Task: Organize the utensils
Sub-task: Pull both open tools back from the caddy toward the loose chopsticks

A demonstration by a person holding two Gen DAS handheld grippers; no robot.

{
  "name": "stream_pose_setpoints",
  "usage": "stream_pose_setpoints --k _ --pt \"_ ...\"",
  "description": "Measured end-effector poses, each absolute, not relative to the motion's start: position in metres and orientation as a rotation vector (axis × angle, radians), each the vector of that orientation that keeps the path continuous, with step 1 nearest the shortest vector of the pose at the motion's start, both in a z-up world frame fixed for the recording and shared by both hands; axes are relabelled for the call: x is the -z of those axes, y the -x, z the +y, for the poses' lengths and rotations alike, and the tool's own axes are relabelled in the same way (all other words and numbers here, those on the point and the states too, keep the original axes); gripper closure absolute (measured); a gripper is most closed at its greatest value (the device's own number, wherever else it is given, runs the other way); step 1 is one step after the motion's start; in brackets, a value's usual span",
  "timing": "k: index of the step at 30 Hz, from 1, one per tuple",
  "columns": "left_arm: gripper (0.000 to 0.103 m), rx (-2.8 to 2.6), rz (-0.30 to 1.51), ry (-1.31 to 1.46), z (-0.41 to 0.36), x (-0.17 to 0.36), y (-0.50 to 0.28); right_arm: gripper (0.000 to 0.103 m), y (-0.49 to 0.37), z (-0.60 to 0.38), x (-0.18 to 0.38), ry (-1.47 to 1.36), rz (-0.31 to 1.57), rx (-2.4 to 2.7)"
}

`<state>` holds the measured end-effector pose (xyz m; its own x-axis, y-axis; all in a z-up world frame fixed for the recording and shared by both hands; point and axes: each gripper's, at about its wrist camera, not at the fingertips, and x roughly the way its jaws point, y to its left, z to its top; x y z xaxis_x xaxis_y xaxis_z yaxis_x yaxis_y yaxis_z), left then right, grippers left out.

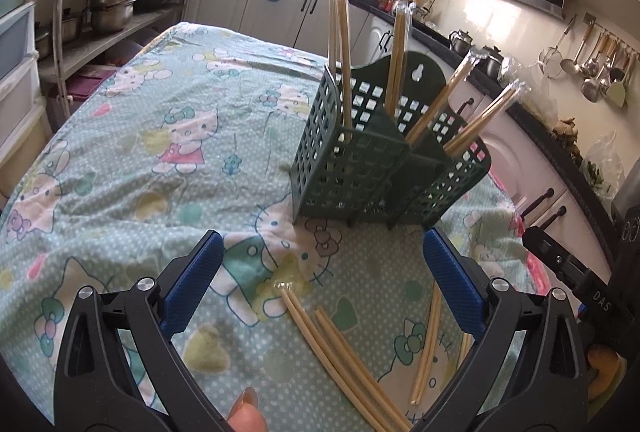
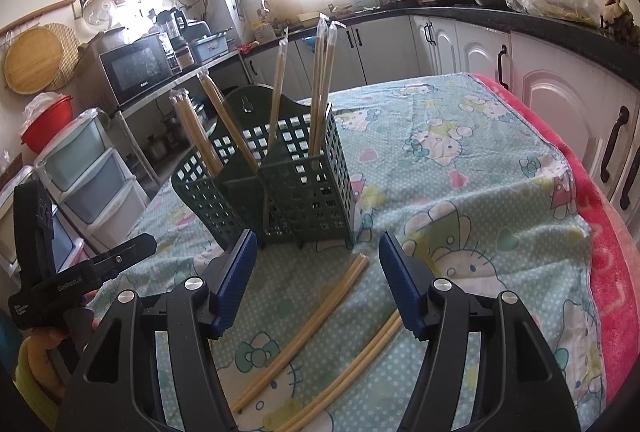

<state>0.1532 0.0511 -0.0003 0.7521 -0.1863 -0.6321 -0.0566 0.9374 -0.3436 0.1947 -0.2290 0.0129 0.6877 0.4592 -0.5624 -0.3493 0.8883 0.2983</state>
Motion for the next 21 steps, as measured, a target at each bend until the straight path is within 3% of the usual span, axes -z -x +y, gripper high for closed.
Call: stream_pose_setpoints --k 21 --pt "0.014 0.096 0.845 0.383 0.045 0.043 -0.145 0.042 -0.193 -0.236 0.034 -0.135 0.822 -0.418"
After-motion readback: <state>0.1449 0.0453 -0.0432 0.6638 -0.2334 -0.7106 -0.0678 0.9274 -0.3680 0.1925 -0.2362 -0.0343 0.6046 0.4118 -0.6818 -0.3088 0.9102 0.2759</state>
